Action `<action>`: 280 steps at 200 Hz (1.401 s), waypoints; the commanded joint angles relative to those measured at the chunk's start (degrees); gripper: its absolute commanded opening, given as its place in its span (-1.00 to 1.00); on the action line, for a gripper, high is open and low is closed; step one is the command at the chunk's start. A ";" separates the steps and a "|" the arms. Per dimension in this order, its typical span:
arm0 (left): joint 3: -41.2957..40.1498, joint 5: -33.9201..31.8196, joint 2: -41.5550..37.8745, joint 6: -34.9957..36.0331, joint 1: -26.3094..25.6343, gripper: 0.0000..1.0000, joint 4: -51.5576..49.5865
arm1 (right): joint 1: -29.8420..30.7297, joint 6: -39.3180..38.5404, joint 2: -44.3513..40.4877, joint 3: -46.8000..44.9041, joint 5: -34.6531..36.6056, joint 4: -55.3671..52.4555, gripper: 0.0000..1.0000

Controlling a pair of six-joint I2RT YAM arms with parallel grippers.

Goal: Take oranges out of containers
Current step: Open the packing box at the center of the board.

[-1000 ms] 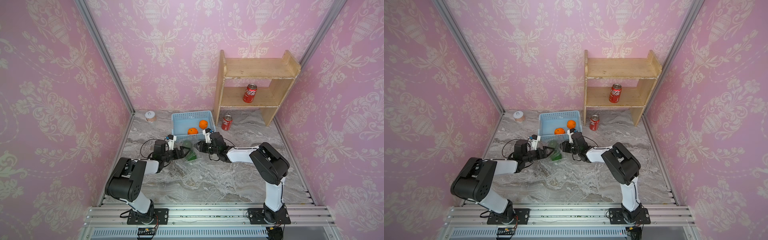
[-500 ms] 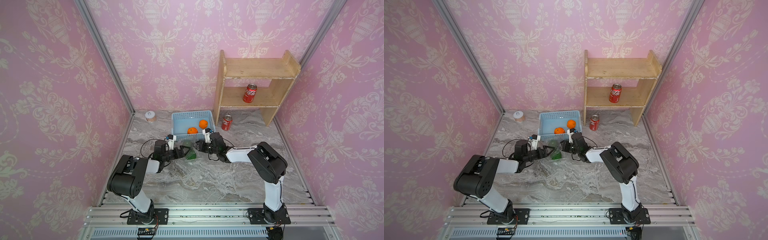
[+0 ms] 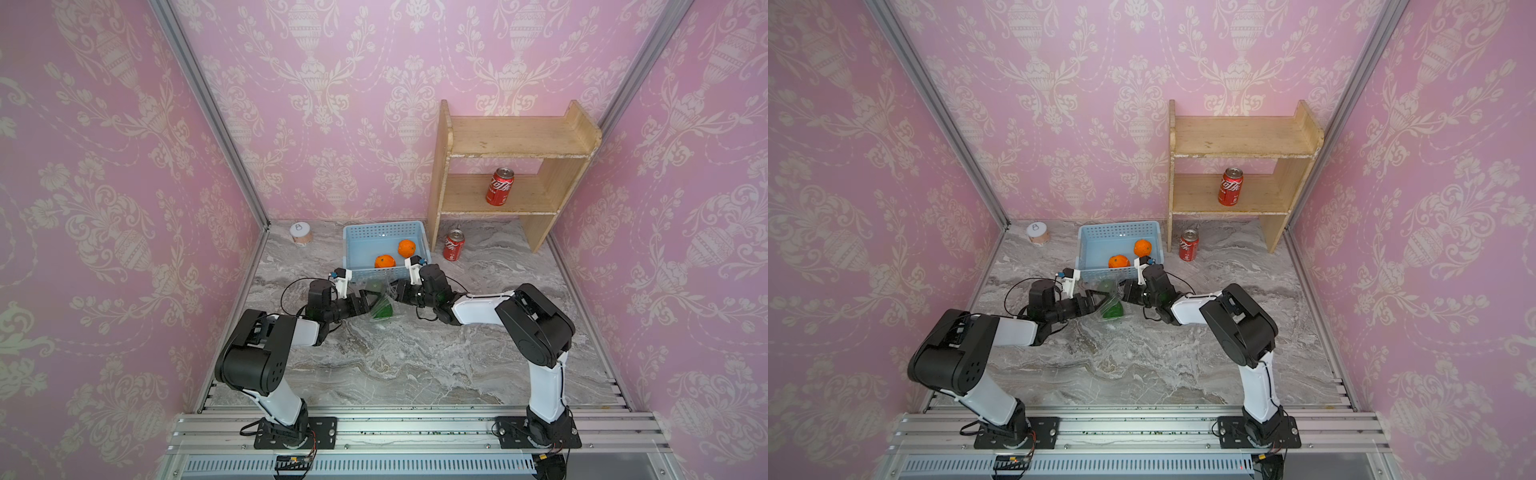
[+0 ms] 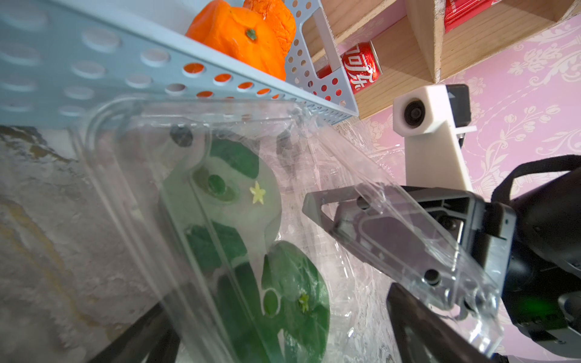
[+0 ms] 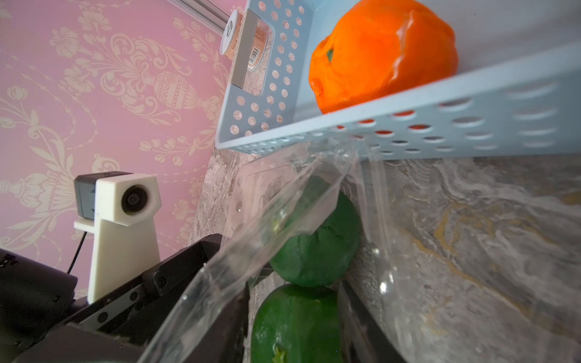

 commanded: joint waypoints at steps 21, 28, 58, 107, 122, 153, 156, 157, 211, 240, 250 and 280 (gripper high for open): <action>-0.60 3.81 1.19 -0.21 -0.46 0.98 0.72 | 0.61 -1.11 2.24 2.22 -2.21 -0.05 0.09; -0.57 3.84 1.19 -0.24 -0.46 0.98 0.78 | 0.65 -1.11 2.24 2.43 -2.28 0.01 0.11; -0.67 3.80 1.34 -0.19 -0.46 0.98 1.01 | 0.69 -1.17 2.49 2.92 -2.78 -0.15 0.14; -1.03 4.11 1.90 -0.73 -0.46 0.98 2.35 | 0.79 -1.11 2.94 3.52 -3.94 0.33 0.20; -1.09 4.12 2.07 -0.87 -0.46 0.98 2.82 | 0.80 -1.03 3.04 3.67 -4.22 0.42 0.21; -1.38 4.29 2.43 -1.37 -0.53 0.98 3.87 | 0.89 -0.85 3.31 3.93 -5.00 0.77 0.26; -1.40 4.30 2.58 -1.39 -0.47 0.98 4.02 | 0.83 -0.85 3.38 3.97 -5.04 0.77 0.26; -1.44 4.30 2.59 -1.40 -0.46 0.98 4.05 | 0.86 -0.89 3.42 3.97 -5.04 0.74 0.26; -1.66 4.56 3.52 -2.47 -0.47 0.98 6.18 | 1.04 -0.85 3.94 4.70 -6.15 0.45 0.35; -1.80 4.74 3.80 -2.74 -0.52 0.98 6.80 | 1.15 -1.06 4.12 5.41 -6.90 0.05 0.37; -1.81 4.80 3.82 -2.84 -0.47 0.98 6.97 | 1.29 -1.06 4.21 5.70 -7.14 -0.15 0.37; -2.00 4.91 4.09 -3.08 -0.46 0.98 7.55 | 1.49 -1.11 4.56 6.43 -7.82 -0.67 0.44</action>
